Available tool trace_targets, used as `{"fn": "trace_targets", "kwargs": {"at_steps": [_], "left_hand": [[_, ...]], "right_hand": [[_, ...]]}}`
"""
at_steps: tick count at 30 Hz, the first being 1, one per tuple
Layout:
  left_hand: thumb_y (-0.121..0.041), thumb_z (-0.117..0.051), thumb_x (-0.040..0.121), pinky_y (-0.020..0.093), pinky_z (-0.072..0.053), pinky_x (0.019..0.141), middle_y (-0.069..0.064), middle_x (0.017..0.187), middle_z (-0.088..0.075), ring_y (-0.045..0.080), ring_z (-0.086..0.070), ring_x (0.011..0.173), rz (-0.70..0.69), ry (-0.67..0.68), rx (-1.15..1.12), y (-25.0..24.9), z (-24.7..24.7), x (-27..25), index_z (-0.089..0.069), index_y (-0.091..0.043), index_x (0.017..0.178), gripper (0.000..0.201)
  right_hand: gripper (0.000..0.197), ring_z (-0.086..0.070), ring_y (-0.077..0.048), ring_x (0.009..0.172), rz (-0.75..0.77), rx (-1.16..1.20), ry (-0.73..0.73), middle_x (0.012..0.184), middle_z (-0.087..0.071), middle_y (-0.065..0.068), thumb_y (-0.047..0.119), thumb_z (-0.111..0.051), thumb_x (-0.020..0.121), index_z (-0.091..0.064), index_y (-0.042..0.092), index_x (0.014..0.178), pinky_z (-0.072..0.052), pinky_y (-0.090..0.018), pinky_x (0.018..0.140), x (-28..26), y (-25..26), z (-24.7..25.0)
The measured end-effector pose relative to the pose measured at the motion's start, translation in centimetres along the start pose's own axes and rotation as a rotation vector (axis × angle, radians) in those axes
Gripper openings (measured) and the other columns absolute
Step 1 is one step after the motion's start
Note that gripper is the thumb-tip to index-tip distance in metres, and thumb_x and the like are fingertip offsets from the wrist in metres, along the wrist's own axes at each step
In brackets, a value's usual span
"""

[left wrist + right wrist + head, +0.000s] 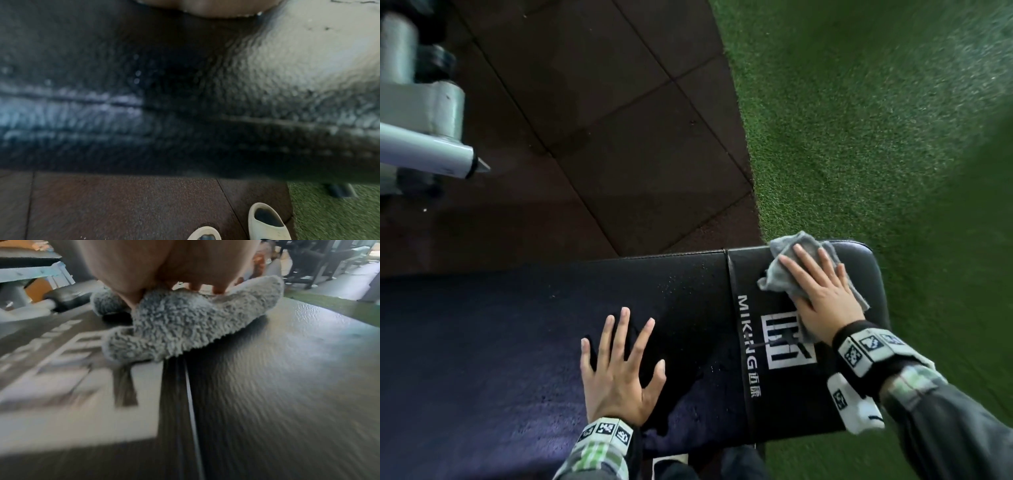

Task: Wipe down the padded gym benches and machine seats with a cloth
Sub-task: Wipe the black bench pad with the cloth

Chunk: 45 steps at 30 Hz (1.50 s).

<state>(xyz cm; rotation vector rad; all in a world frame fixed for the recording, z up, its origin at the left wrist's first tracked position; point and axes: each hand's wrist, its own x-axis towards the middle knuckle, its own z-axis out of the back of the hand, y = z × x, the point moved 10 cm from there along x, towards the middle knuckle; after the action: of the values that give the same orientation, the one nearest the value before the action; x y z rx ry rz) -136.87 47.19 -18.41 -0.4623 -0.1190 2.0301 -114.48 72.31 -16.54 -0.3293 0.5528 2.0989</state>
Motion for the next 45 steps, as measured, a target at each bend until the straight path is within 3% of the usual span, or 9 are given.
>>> {"fn": "trace_targets", "kwargs": {"at_steps": [4,9,14,21,25,28,35,40,45], "left_hand": [[-0.058,-0.042,0.085,0.056,-0.005,0.118,0.002,0.163,-0.022,0.024,-0.017,0.15,0.007,0.004,0.0,-0.1,0.1,0.0,-0.034,-0.038,0.148,0.067],[-0.057,-0.043,0.085,0.051,0.001,0.12,0.001,0.163,-0.022,0.023,-0.019,0.15,0.028,0.004,0.008,-0.2,0.1,-0.2,-0.04,-0.037,0.146,0.065],[-0.056,-0.045,0.084,0.052,-0.002,0.12,0.0,0.163,-0.02,0.023,-0.02,0.15,0.019,-0.025,-0.001,-0.4,0.6,-0.2,-0.035,-0.038,0.148,0.067],[-0.058,-0.042,0.085,0.051,-0.002,0.12,0.0,0.162,-0.023,0.022,-0.022,0.149,0.028,-0.029,-0.017,-0.3,0.6,-0.1,-0.036,-0.039,0.147,0.064],[-0.06,-0.04,0.086,0.052,-0.002,0.12,0.001,0.162,-0.023,0.022,-0.021,0.15,0.032,-0.019,-0.022,-0.2,0.4,-0.1,-0.037,-0.039,0.146,0.063],[-0.059,-0.041,0.086,0.051,-0.002,0.12,0.001,0.162,-0.024,0.022,-0.021,0.15,0.033,-0.027,-0.02,-0.2,0.4,-0.1,-0.039,-0.038,0.145,0.063],[-0.057,-0.045,0.084,0.054,-0.007,0.119,0.001,0.161,-0.027,0.023,-0.024,0.148,0.024,-0.056,-0.023,-0.4,0.8,-0.2,-0.045,-0.036,0.143,0.063],[-0.059,-0.044,0.085,0.053,-0.006,0.119,0.001,0.162,-0.026,0.021,-0.022,0.149,0.022,-0.049,-0.015,-0.2,0.6,-0.1,-0.043,-0.038,0.144,0.063],[-0.058,-0.04,0.089,0.047,0.0,0.122,-0.001,0.164,-0.018,0.017,-0.017,0.15,0.008,-0.058,-0.046,0.2,0.8,-0.2,-0.039,-0.032,0.147,0.064]], "right_hand": [[0.054,0.001,-0.016,0.143,-0.101,-0.018,0.025,0.153,-0.015,0.02,0.033,-0.04,0.094,-0.02,0.045,0.143,0.009,-0.048,0.114,4.2,0.6,1.4],[0.046,-0.032,-0.018,0.133,0.009,-0.117,0.212,0.143,-0.04,0.011,0.036,-0.032,0.093,-0.032,0.041,0.138,-0.012,-0.045,0.113,8.3,6.4,0.4],[0.045,-0.033,-0.018,0.132,0.145,-0.073,0.274,0.142,-0.039,0.014,0.036,-0.032,0.092,-0.031,0.044,0.137,-0.015,-0.045,0.112,8.9,12.8,-1.8],[0.043,-0.04,-0.016,0.129,0.157,-0.018,0.296,0.139,-0.045,0.014,0.033,-0.037,0.093,-0.036,0.046,0.134,-0.024,-0.037,0.109,8.6,8.1,0.4],[0.042,-0.036,-0.017,0.132,-0.002,-0.059,0.298,0.143,-0.043,0.009,0.033,-0.034,0.095,-0.036,0.044,0.135,-0.019,-0.035,0.11,7.9,3.2,1.6],[0.043,-0.034,-0.019,0.132,-0.003,-0.065,0.271,0.142,-0.042,0.01,0.03,-0.033,0.095,-0.036,0.043,0.136,-0.017,-0.036,0.109,8.1,4.5,1.3],[0.048,-0.027,-0.014,0.135,0.187,-0.074,0.203,0.145,-0.034,0.02,0.035,-0.031,0.09,-0.029,0.046,0.137,-0.011,-0.043,0.114,7.8,12.1,-1.2],[0.061,-0.024,-0.016,0.138,0.372,0.005,0.061,0.149,-0.03,0.016,0.04,-0.029,0.082,-0.028,0.036,0.144,-0.009,-0.042,0.115,5.5,10.8,-0.5],[0.074,-0.003,-0.008,0.143,0.422,0.066,-0.023,0.15,-0.017,0.016,0.022,-0.05,0.081,-0.019,0.024,0.148,-0.006,-0.039,0.116,1.6,7.6,-0.7]]}}
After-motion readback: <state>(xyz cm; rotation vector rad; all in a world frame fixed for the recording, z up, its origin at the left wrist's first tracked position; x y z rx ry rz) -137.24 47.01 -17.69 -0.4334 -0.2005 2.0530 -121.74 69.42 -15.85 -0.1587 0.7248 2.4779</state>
